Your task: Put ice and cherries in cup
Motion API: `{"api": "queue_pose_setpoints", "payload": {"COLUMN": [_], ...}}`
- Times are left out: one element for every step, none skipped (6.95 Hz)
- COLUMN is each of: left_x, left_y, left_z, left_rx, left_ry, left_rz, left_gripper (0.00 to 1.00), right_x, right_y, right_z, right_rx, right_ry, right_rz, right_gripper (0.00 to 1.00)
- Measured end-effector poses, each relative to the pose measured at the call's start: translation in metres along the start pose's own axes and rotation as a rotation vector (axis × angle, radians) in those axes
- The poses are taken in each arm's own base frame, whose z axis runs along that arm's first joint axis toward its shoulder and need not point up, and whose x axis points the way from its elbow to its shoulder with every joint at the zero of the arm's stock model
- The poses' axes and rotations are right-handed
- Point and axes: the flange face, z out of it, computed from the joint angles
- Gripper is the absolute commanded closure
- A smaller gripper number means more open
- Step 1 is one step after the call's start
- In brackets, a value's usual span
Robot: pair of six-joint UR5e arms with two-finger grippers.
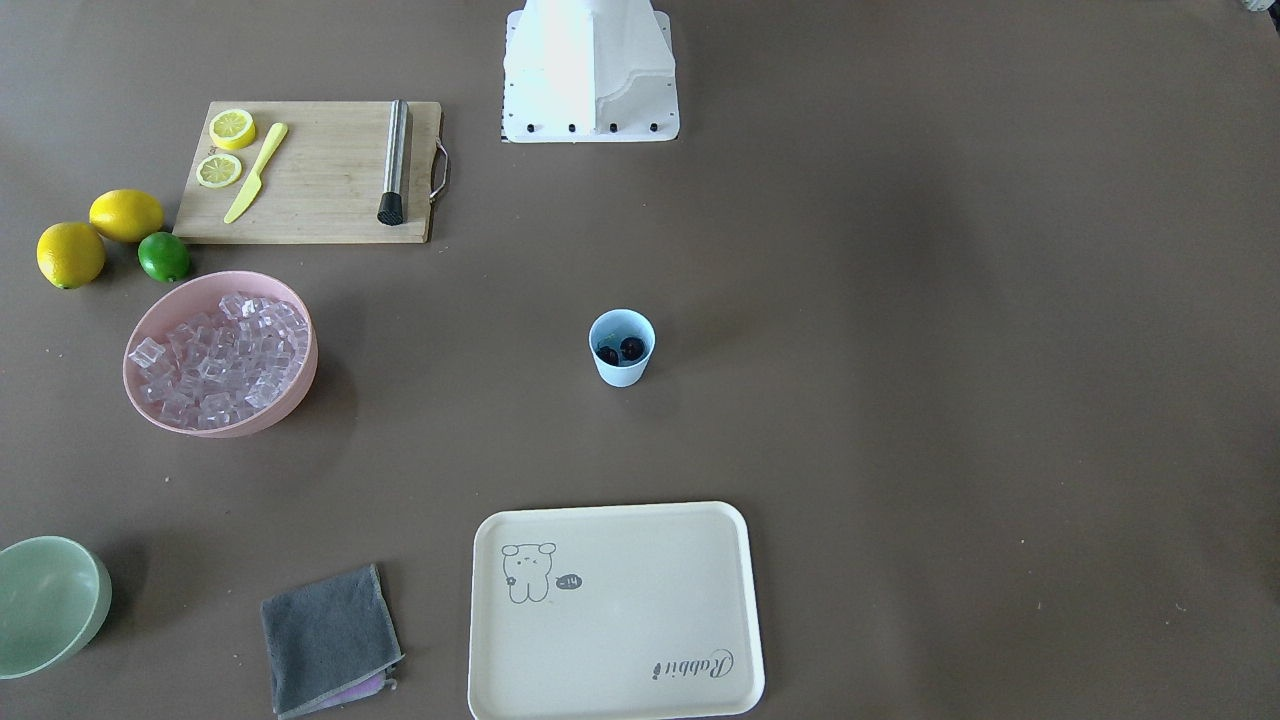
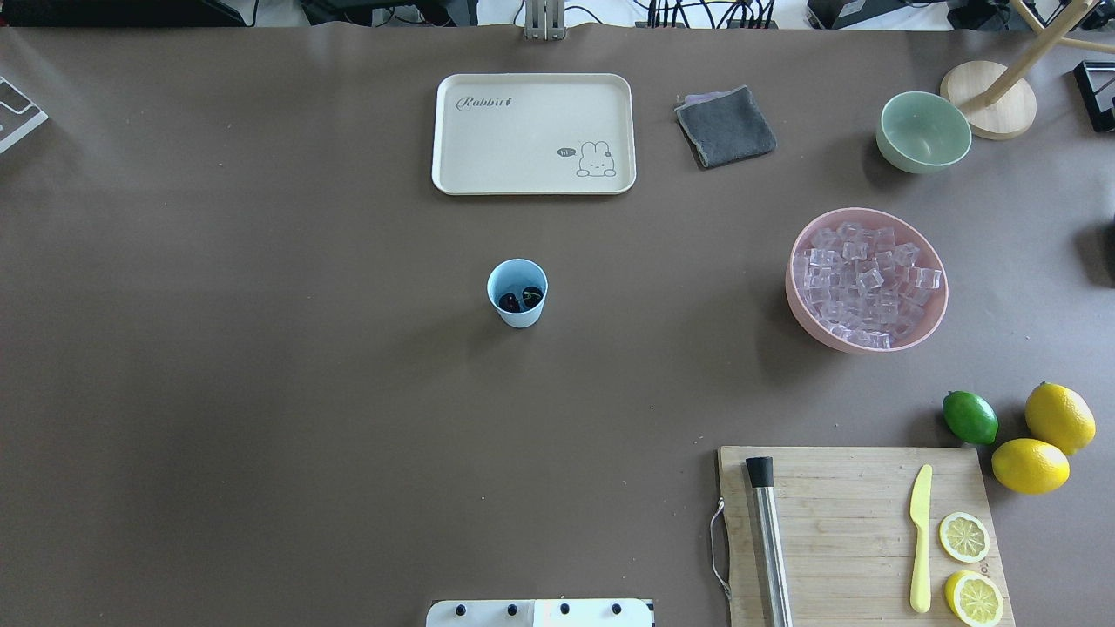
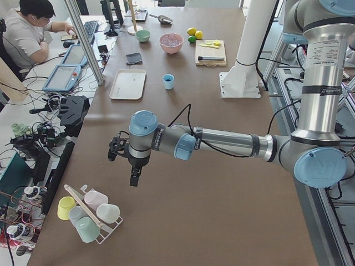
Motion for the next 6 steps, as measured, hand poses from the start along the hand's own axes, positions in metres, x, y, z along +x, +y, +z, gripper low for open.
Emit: {"api": "queue_pose_setpoints", "payload": {"left_x": [0.001, 0.004, 0.008, 0.009, 0.011, 0.013], "left_y": [-0.001, -0.003, -0.005, -0.008, -0.011, -0.013], "left_z": [-0.001, -0.004, -0.007, -0.008, -0.008, -0.009], "left_rx": [0.002, 0.008, 0.012, 0.012, 0.013, 0.012], "left_ry": [0.004, 0.009, 0.012, 0.012, 0.013, 0.019], "left_rz": [-0.016, -0.026, -0.029, -0.03, -0.028, -0.026], "left_gripper": [0.02, 0.02, 0.02, 0.02, 0.02, 0.02], "right_x": [0.001, 0.001, 0.001, 0.0, 0.0, 0.0], "right_y": [0.0, 0.001, 0.001, 0.001, 0.002, 0.003], "right_z": [0.0, 0.001, 0.001, 0.002, 0.004, 0.006], "right_rx": [0.001, 0.001, 0.001, 0.001, -0.002, -0.006], "right_ry": [0.003, 0.005, 0.003, 0.0, -0.001, -0.002], "right_rz": [0.0, 0.0, 0.0, -0.002, -0.004, -0.003], "right_gripper": [0.0, 0.0, 0.0, 0.0, 0.0, 0.0]}}
